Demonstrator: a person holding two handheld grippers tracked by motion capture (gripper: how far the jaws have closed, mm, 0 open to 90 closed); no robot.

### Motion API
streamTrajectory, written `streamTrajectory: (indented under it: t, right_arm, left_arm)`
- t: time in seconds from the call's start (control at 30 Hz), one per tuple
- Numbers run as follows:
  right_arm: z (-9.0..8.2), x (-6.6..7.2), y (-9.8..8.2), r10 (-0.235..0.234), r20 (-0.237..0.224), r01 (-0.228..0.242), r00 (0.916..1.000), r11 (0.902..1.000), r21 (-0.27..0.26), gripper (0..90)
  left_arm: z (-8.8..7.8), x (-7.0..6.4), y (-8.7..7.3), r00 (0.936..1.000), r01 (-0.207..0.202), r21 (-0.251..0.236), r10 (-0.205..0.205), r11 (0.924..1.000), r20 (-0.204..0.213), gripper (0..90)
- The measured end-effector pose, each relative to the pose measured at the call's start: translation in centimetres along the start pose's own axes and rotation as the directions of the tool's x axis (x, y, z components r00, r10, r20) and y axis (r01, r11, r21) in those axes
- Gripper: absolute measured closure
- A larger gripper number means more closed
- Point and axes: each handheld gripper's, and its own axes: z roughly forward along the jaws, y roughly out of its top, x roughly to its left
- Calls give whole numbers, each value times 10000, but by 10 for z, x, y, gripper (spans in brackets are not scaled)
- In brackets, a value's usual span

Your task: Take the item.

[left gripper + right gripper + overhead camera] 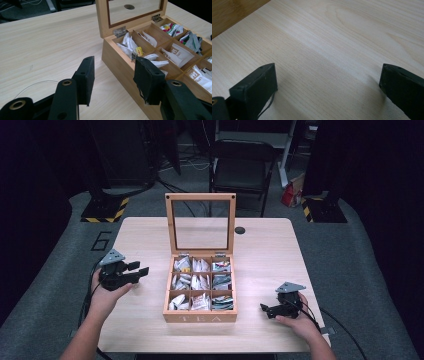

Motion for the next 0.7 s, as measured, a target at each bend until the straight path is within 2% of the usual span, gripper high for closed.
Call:
streamTrajectory:
  t: [0.37, 0.7]
  right_arm:
    - [0, 0, 0, 2, 1, -2, 10000, 10000, -2, 9]
    - [0, 0, 0, 1, 0, -1, 10000, 10000, -1, 9]
  left_arm:
    - [2, -5, -9, 9999, -108, 172, 105, 9998, 135, 508]
    - [3, -6, -24, 9998, -74, 329, 69, 9994, 163, 505]
